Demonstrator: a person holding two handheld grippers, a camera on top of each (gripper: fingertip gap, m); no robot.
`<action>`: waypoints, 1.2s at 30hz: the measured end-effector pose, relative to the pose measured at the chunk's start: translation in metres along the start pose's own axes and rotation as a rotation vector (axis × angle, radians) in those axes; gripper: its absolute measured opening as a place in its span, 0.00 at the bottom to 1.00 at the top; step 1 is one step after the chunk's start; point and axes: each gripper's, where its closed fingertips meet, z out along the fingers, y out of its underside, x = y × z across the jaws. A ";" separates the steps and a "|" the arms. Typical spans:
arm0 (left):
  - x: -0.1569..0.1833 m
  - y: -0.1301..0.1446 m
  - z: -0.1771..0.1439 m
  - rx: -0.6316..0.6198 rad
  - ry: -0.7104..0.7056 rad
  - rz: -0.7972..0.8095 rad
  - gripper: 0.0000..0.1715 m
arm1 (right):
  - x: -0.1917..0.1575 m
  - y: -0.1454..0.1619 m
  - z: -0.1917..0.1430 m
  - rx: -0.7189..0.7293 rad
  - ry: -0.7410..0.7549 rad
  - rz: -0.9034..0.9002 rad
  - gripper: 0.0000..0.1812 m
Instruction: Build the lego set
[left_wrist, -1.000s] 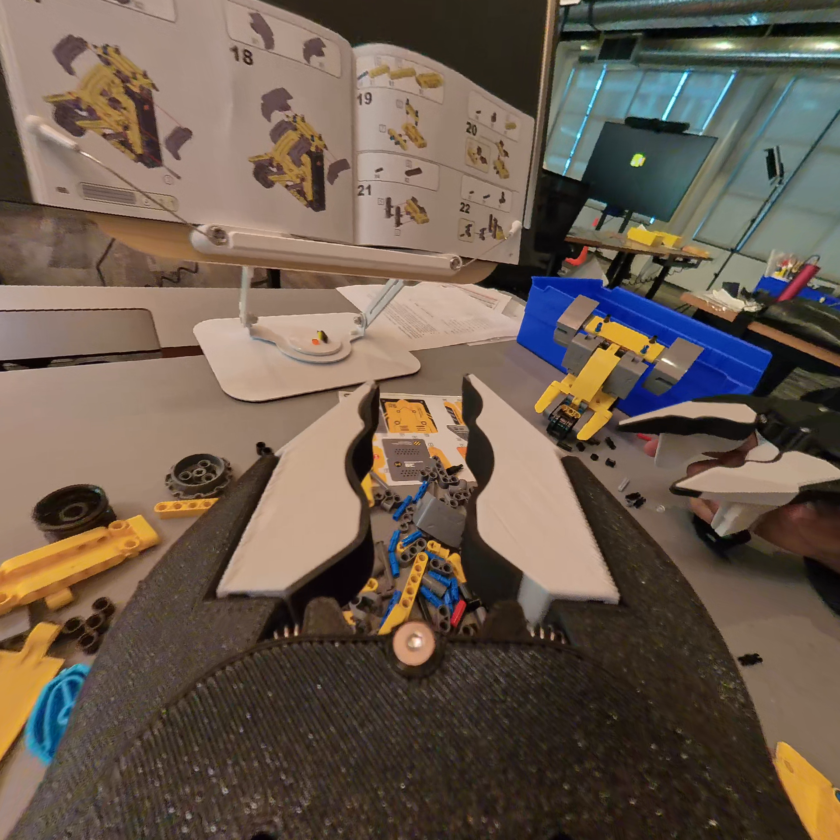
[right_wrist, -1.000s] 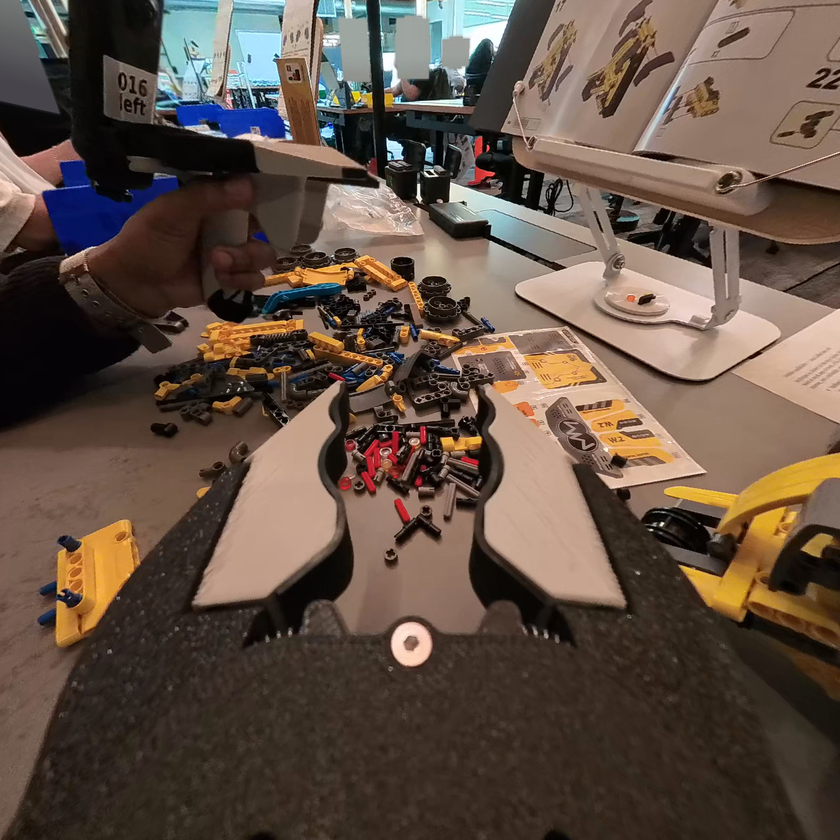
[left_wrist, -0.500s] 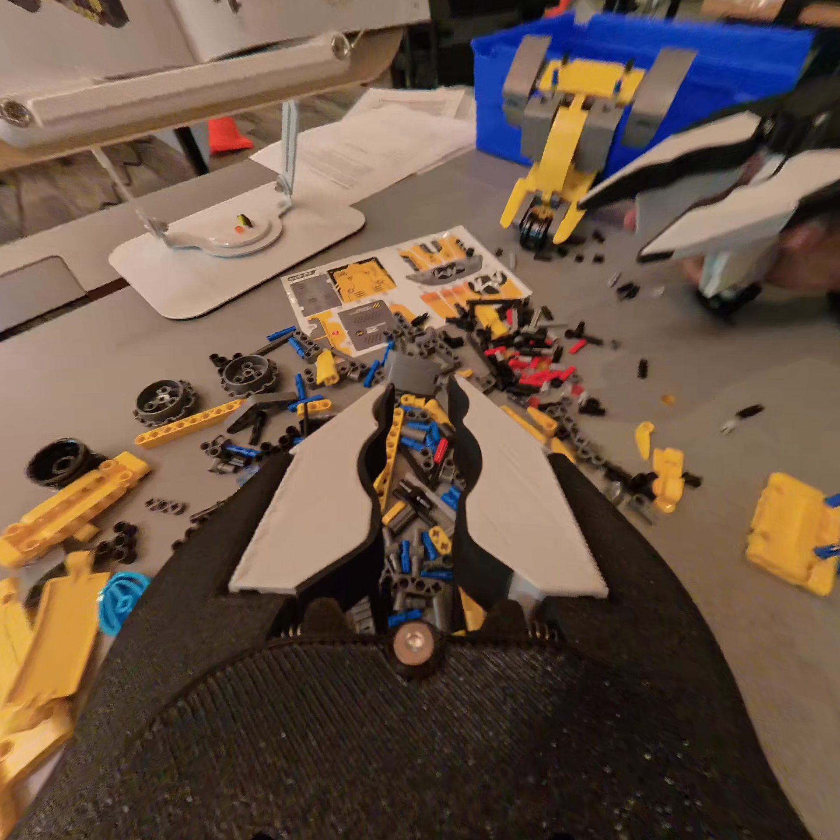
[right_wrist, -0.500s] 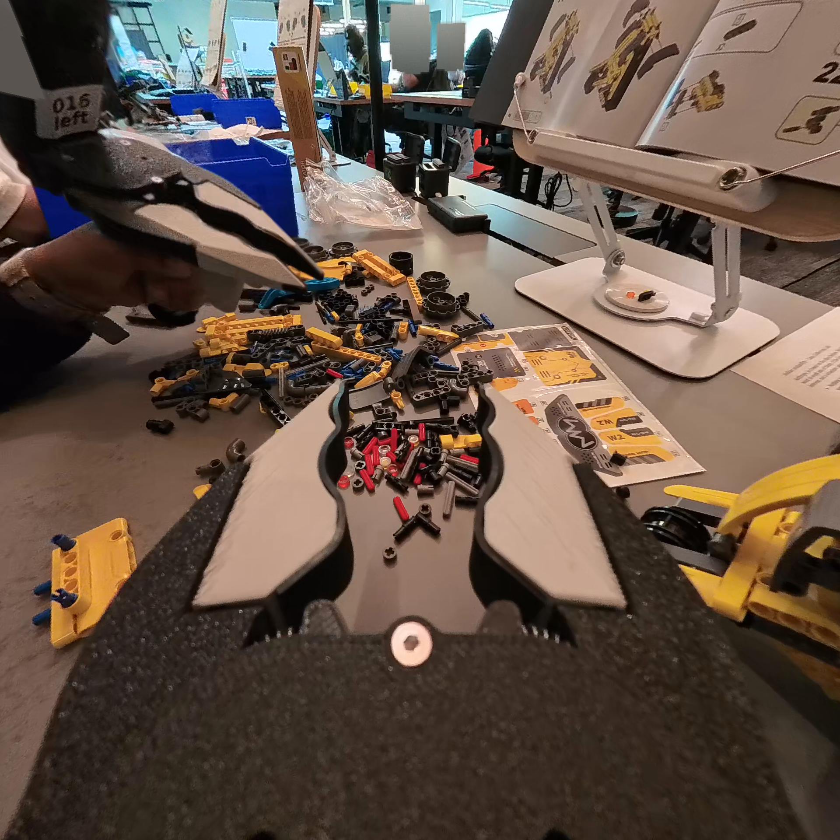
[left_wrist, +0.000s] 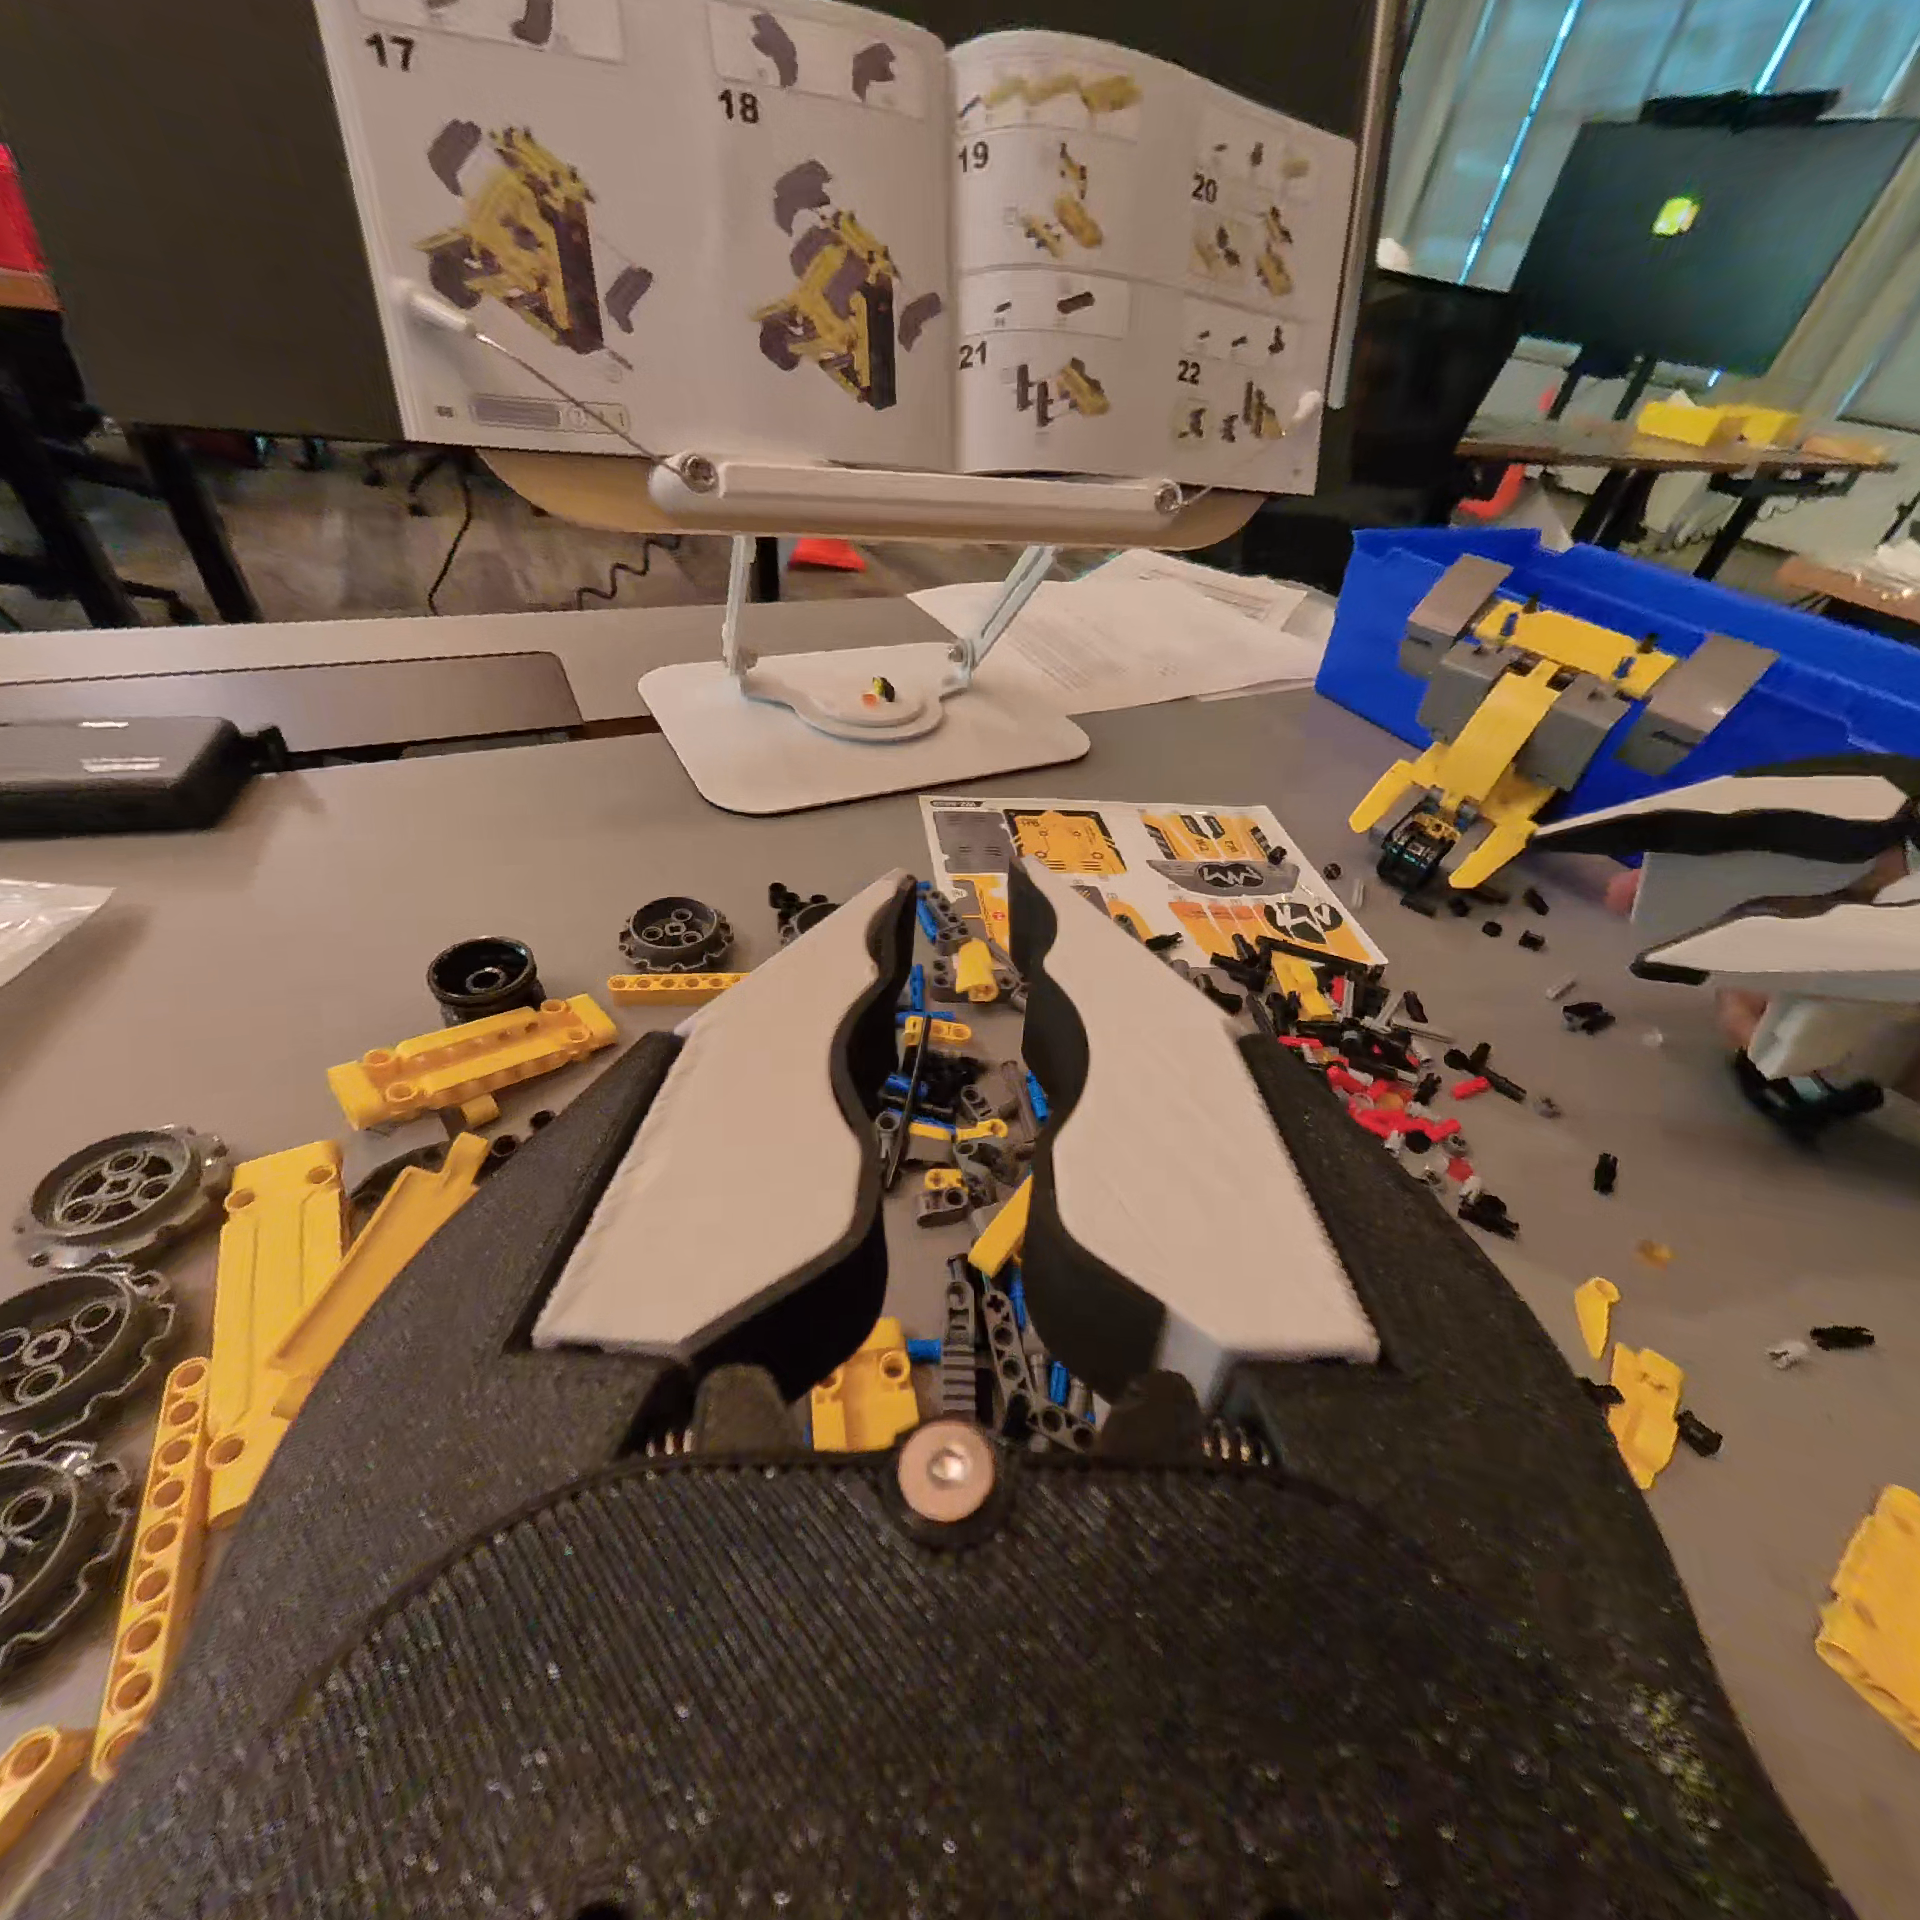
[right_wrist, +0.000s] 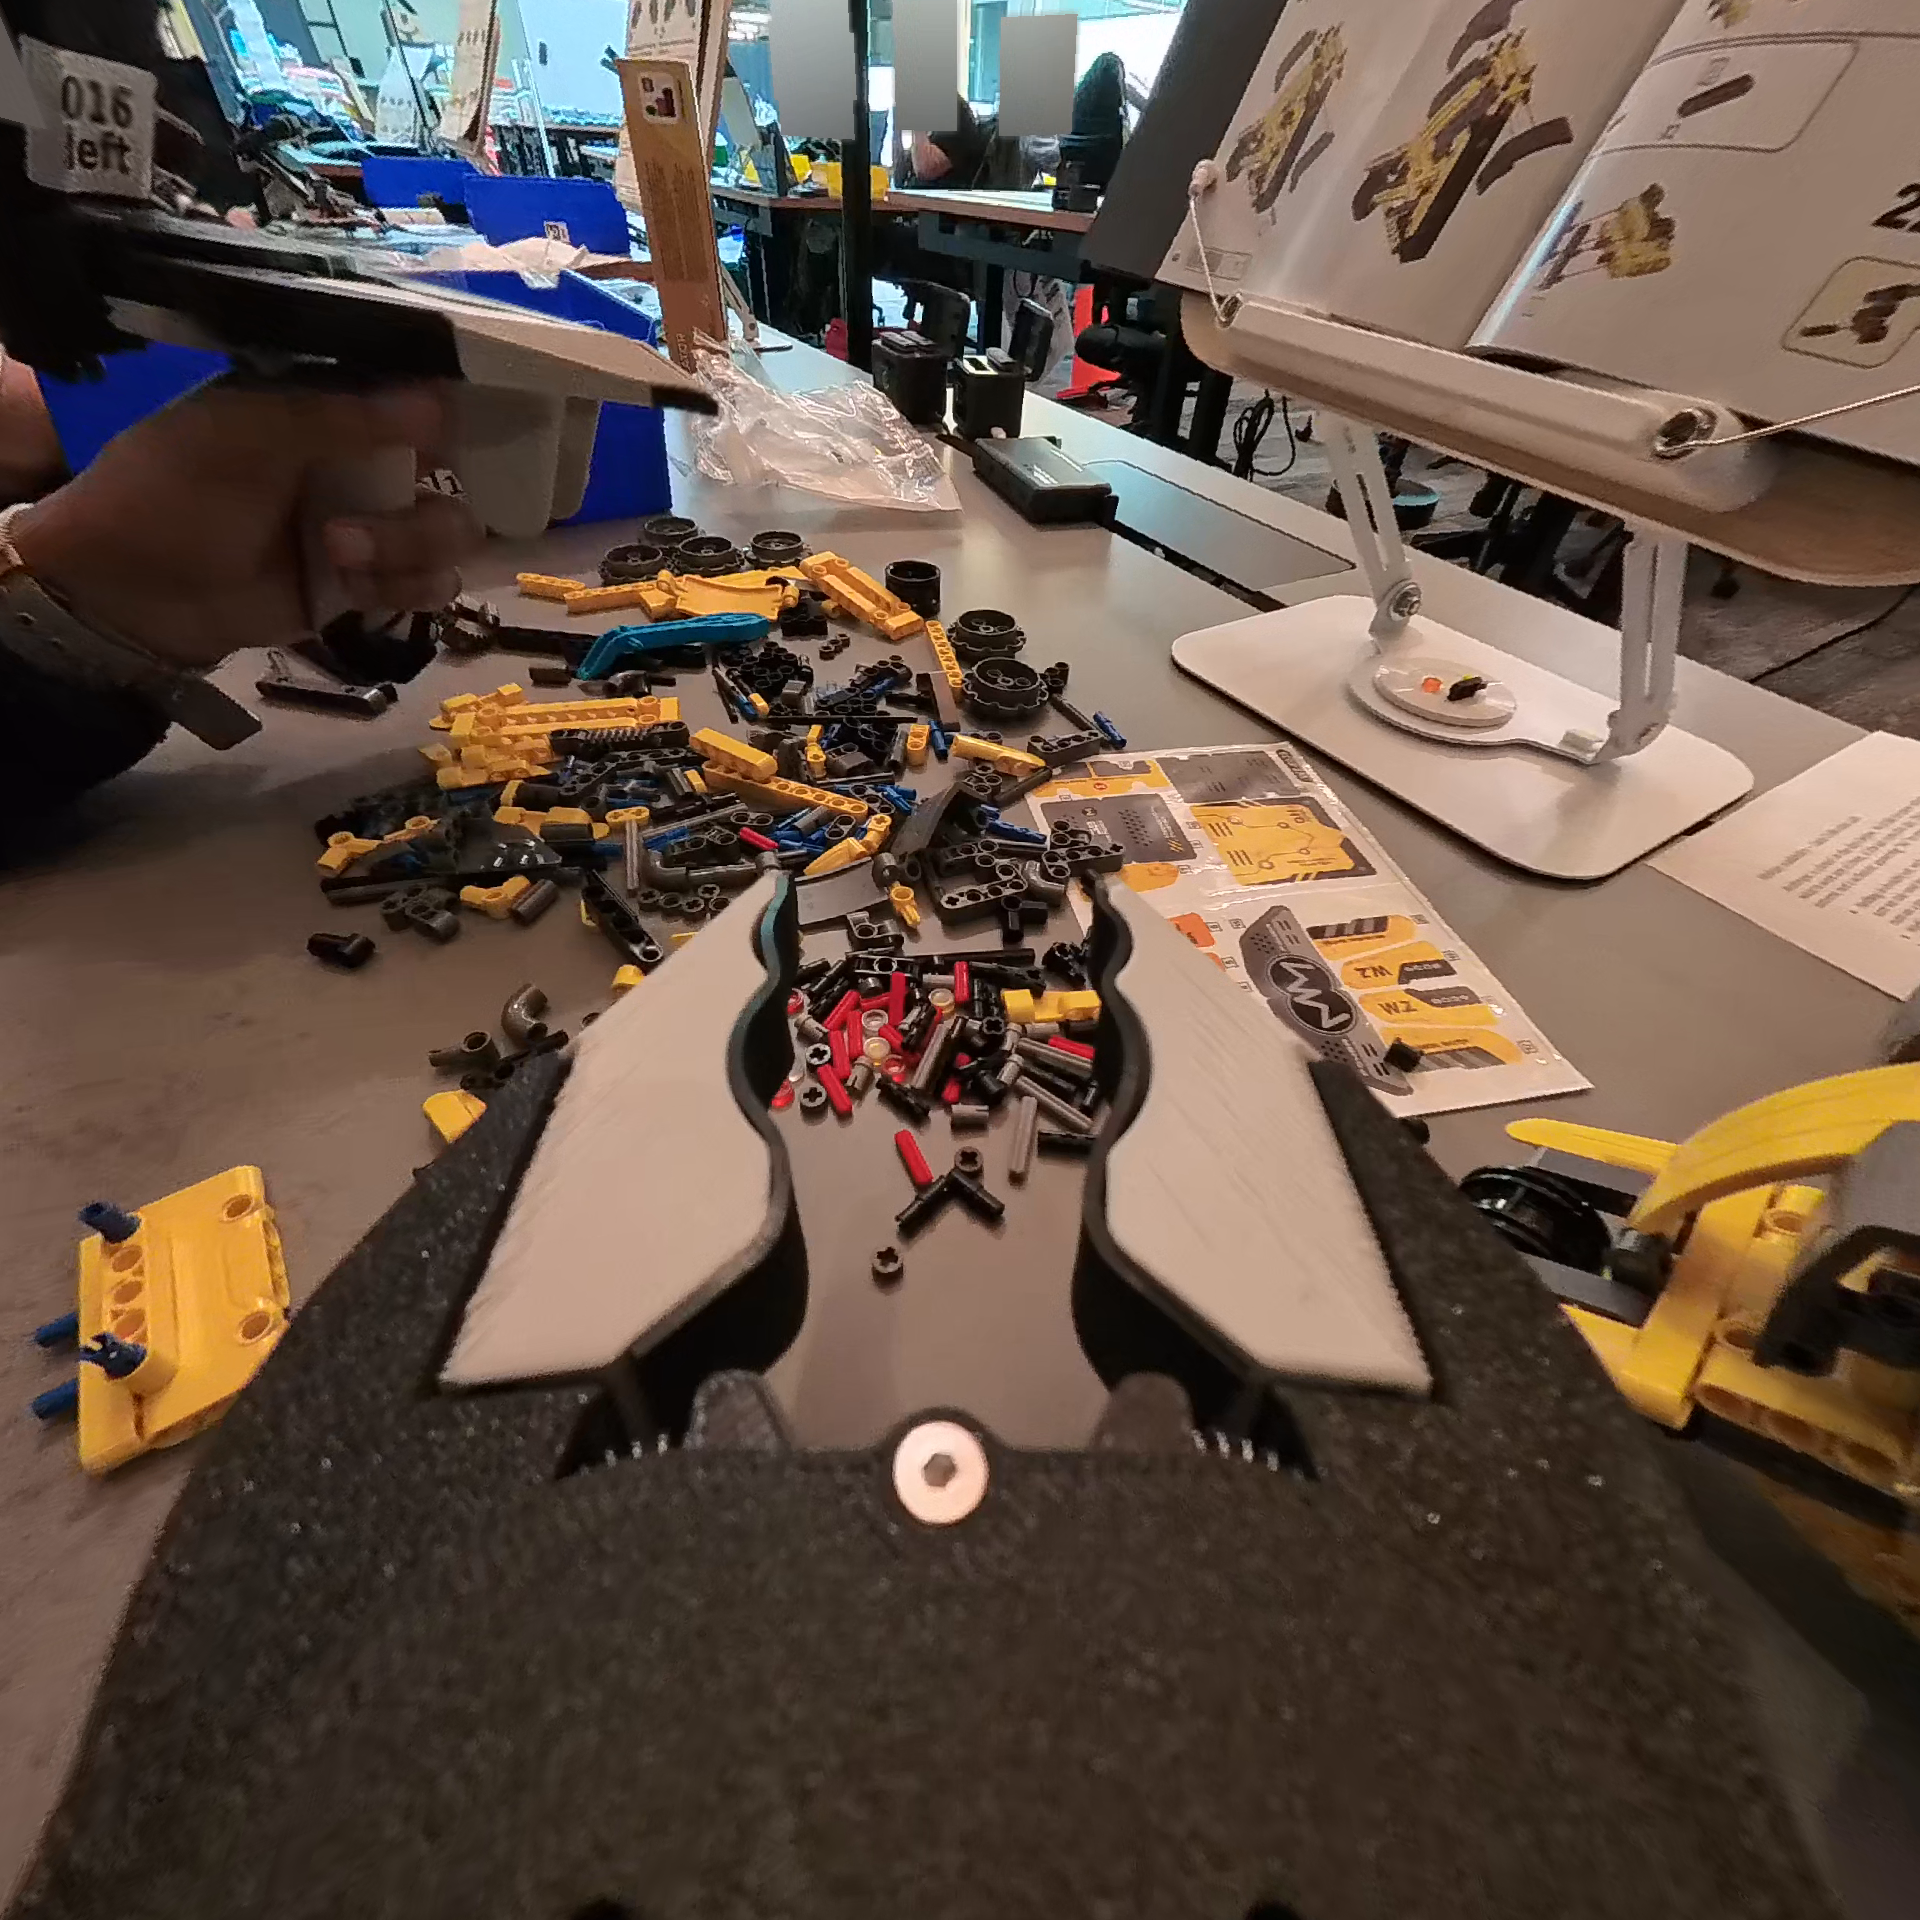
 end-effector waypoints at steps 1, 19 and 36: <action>0.001 0.001 0.001 -0.006 0.000 0.002 0.09 | 0.000 0.000 0.000 0.000 0.001 -0.002 0.31; 0.001 -0.001 0.000 0.008 -0.062 0.132 0.11 | 0.005 -0.003 -0.003 0.024 0.019 0.026 0.31; -0.001 -0.048 -0.028 0.298 -0.122 0.124 0.04 | 0.003 -0.002 -0.002 0.020 0.017 0.007 0.31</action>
